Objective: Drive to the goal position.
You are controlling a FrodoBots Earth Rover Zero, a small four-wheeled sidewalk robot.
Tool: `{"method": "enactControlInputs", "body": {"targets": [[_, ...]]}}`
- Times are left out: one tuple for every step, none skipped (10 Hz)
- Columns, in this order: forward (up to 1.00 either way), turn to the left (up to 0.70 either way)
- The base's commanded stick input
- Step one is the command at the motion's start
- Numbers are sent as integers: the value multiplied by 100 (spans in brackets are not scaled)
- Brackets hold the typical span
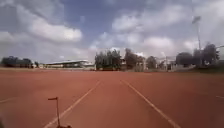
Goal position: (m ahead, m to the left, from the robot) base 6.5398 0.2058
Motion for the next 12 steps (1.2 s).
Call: {"method": "enactControlInputs", "body": {"targets": [[70, 0], [70, 0], [70, 0], [70, 0], [70, 0], [70, 0], [70, 0], [70, 0], [70, 0], [70, 0], [70, 0], [70, 0]]}}
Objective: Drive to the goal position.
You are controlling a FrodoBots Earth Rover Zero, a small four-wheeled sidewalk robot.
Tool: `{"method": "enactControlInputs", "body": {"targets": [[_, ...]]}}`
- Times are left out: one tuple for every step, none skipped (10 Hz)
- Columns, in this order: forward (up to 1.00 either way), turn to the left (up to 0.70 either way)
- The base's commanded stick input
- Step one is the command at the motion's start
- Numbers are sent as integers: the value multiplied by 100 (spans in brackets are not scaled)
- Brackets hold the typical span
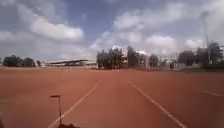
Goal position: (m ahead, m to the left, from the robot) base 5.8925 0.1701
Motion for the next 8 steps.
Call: {"method": "enactControlInputs", "body": {"targets": [[70, 0], [70, 0], [70, 0], [70, 0], [70, 0], [70, 0], [70, 0], [70, 0]]}}
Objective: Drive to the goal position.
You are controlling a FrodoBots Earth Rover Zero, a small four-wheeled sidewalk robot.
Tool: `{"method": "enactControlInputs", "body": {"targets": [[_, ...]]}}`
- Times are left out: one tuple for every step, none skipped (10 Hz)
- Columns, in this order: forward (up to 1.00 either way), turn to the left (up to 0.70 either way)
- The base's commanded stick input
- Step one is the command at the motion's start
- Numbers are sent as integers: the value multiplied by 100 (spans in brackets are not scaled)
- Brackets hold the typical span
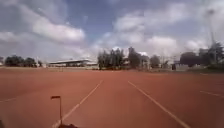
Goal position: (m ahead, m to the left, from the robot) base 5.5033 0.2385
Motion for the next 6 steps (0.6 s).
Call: {"method": "enactControlInputs", "body": {"targets": [[70, 0], [70, 0], [70, 0], [70, 0], [70, 0], [70, 0]]}}
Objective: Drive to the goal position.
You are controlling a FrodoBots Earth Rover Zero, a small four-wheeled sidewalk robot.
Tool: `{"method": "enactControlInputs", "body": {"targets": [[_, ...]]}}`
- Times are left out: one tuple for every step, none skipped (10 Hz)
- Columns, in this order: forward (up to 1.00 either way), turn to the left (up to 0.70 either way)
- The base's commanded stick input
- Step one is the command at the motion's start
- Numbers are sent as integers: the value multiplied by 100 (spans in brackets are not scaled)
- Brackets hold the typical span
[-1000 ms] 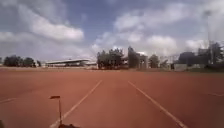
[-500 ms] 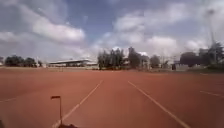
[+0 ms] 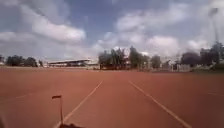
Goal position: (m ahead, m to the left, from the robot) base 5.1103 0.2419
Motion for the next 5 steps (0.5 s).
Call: {"method": "enactControlInputs", "body": {"targets": [[70, 0], [70, 0], [70, 0], [70, 0], [70, 0]]}}
